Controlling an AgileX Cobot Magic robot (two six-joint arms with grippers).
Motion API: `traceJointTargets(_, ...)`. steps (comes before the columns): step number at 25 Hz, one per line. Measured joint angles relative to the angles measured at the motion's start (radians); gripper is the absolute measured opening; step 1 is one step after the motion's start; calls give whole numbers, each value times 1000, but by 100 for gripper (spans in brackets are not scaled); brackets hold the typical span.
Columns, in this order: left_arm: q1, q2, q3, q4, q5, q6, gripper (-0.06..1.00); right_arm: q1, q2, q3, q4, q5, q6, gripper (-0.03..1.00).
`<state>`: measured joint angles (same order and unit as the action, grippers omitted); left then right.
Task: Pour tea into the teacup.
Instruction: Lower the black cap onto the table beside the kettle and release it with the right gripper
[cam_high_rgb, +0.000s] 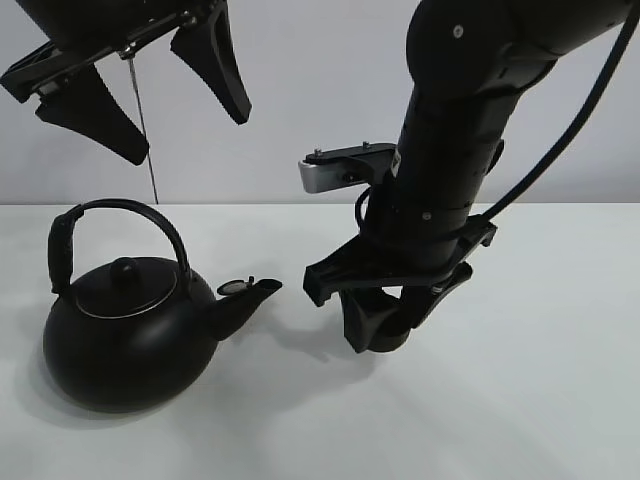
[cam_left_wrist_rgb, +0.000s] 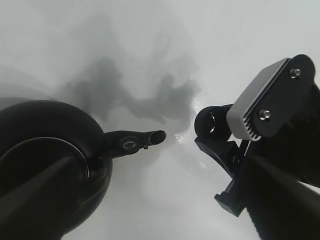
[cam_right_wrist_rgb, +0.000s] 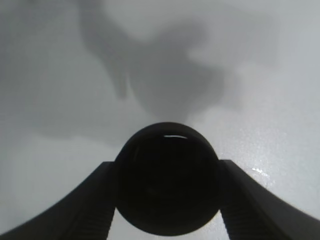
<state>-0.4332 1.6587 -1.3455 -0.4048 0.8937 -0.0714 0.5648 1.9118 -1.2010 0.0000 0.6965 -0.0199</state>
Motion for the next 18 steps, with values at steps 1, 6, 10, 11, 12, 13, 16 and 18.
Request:
traceJointTargets(1, 0, 0, 0, 0, 0, 0, 63, 4, 8, -2, 0, -10, 0, 40)
traceJointTargets(6, 0, 0, 0, 0, 0, 0, 63, 7, 49, -25, 0, -67, 0, 40)
traceJointTargets(10, 0, 0, 0, 0, 0, 0, 63, 7, 89, -45, 12, -79, -1, 40)
traceJointTargets(11, 0, 0, 0, 0, 0, 0, 63, 7, 96, -46, 12, -80, -3, 40)
traceJointTargets(12, 0, 0, 0, 0, 0, 0, 63, 7, 100, -46, 12, -83, -4, 40)
traceJointTargets(13, 0, 0, 0, 0, 0, 0, 63, 7, 103, -46, 12, -85, -4, 40)
traceJointTargets(16, 0, 0, 0, 0, 0, 0, 63, 7, 107, -46, 12, -94, -4, 40)
traceJointTargets(18, 0, 0, 0, 0, 0, 0, 63, 7, 116, -46, 12, -96, -4, 40)
